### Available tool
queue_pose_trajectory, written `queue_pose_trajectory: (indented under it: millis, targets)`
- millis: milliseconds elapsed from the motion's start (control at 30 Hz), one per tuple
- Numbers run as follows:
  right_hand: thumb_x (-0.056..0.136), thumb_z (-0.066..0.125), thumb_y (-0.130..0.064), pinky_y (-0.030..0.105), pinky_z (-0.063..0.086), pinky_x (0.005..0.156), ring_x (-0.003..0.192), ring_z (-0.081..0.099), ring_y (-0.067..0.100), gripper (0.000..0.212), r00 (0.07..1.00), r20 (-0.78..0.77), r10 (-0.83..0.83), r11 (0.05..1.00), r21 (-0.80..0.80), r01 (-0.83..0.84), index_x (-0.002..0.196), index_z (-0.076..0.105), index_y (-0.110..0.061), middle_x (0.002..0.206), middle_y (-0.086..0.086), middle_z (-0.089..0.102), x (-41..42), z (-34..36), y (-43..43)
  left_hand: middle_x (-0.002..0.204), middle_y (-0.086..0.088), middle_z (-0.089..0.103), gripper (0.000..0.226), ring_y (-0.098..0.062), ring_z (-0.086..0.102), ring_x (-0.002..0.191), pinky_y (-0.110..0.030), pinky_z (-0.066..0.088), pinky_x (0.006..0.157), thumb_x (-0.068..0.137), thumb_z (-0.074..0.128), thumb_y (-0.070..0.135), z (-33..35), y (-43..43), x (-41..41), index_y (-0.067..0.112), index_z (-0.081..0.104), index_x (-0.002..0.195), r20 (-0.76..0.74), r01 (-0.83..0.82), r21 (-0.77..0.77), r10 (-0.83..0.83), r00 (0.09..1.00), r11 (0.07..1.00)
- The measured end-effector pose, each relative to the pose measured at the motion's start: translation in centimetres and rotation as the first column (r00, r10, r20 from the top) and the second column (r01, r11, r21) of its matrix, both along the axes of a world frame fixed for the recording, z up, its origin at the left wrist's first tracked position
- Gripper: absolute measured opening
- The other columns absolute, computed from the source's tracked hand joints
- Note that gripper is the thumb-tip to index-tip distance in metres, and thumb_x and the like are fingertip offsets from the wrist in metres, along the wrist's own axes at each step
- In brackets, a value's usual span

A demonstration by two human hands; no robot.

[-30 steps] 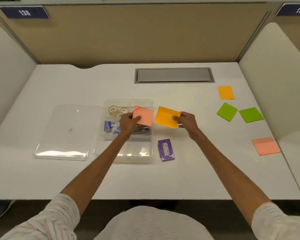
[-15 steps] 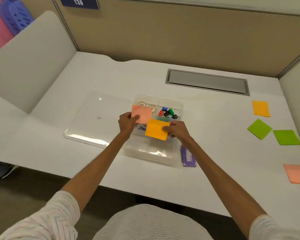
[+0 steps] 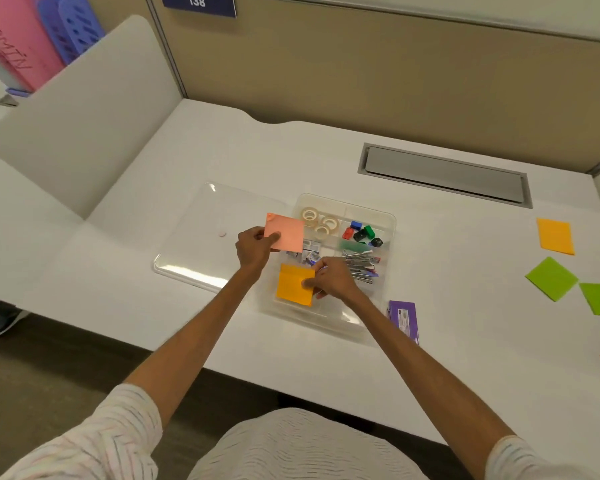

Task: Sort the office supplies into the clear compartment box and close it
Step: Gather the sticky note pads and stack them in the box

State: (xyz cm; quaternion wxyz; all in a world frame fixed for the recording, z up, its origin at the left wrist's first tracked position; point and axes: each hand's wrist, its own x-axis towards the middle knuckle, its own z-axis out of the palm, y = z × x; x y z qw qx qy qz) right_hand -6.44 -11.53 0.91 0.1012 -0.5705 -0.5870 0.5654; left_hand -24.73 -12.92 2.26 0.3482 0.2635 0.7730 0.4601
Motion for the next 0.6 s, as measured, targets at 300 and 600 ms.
queue_pose_trajectory:
  millis: [300,600]
  targets:
    - [0.074,0.059,-0.07,0.026,0.043,0.059,0.068,0.064,0.014,0.048,0.899,0.434,-0.06,0.804,0.555,-0.214,0.079,0.069,-0.023,0.069,-0.004,0.07,-0.7,-0.3,-0.7,0.105,-0.021,0.072,0.038,-0.034,0.071,0.089,-0.046,0.062,0.079,0.078,0.079,0.014,-0.5,0.9,-0.2,-0.004,0.071,0.111,0.046,0.054,0.031,-0.056,0.997,0.998]
    - [0.091,0.06,-0.041,0.038,0.058,0.072,0.082,0.071,0.017,0.029,0.966,0.019,-0.258,0.842,0.494,0.215,0.108,0.065,-0.018,0.098,0.001,0.073,0.7,0.3,2.2,0.087,-0.012,0.068,0.011,-0.028,0.062,0.084,-0.034,0.053,0.068,0.074,0.075,0.009,-0.5,1.6,-0.4,0.009,0.073,0.084,0.128,0.212,-0.004,-0.21,0.969,0.977]
